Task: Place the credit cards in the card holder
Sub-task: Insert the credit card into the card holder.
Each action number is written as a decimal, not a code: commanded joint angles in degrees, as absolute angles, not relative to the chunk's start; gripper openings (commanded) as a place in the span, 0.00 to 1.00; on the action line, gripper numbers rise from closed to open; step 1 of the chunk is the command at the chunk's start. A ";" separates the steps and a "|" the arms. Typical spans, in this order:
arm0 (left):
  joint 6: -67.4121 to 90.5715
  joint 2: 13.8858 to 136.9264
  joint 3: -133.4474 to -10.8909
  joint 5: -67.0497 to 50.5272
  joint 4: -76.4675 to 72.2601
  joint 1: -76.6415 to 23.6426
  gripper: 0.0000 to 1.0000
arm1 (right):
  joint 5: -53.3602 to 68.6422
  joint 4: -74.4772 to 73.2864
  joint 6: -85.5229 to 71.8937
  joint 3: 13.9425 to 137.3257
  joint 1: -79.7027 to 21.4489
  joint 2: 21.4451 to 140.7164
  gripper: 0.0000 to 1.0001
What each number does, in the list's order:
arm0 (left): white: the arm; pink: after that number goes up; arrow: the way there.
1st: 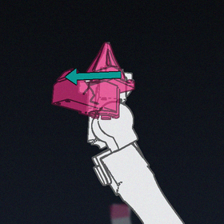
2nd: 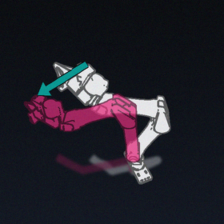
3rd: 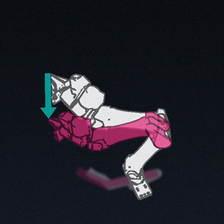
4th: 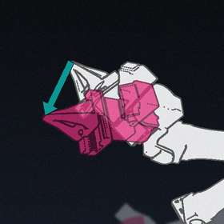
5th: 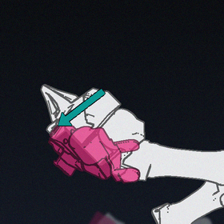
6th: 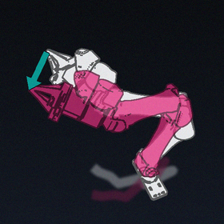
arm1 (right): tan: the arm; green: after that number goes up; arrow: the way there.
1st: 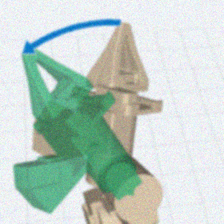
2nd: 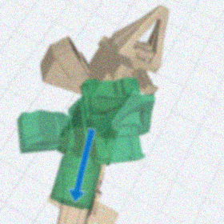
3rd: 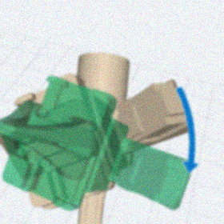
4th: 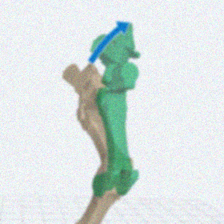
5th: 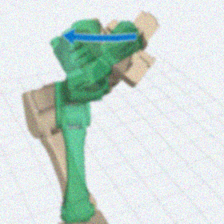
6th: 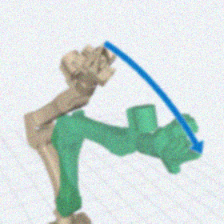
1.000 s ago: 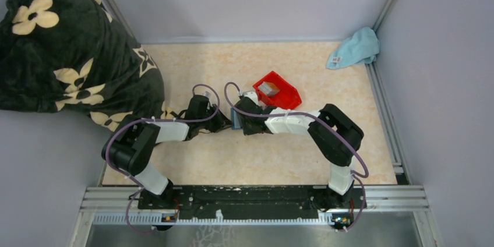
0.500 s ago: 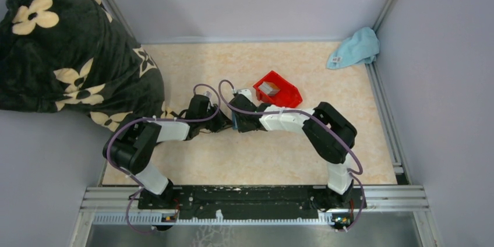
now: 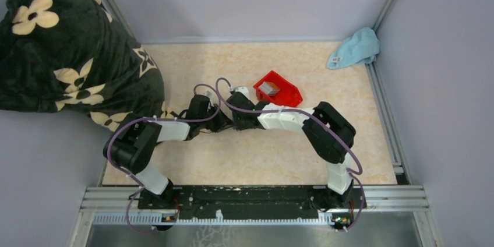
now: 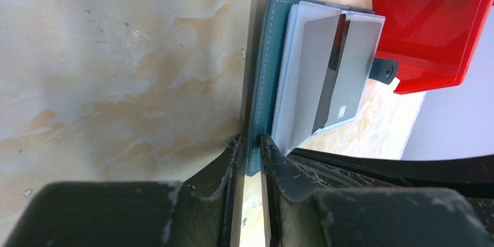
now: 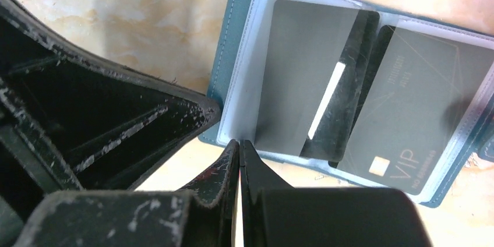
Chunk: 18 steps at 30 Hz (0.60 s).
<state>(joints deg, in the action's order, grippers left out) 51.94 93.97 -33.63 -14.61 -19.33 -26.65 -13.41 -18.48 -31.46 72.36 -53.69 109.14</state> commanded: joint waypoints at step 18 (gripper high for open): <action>50.41 96.20 -31.99 -12.21 -11.90 -27.34 0.24 | -18.83 -12.77 -29.46 63.31 -47.35 98.09 0.19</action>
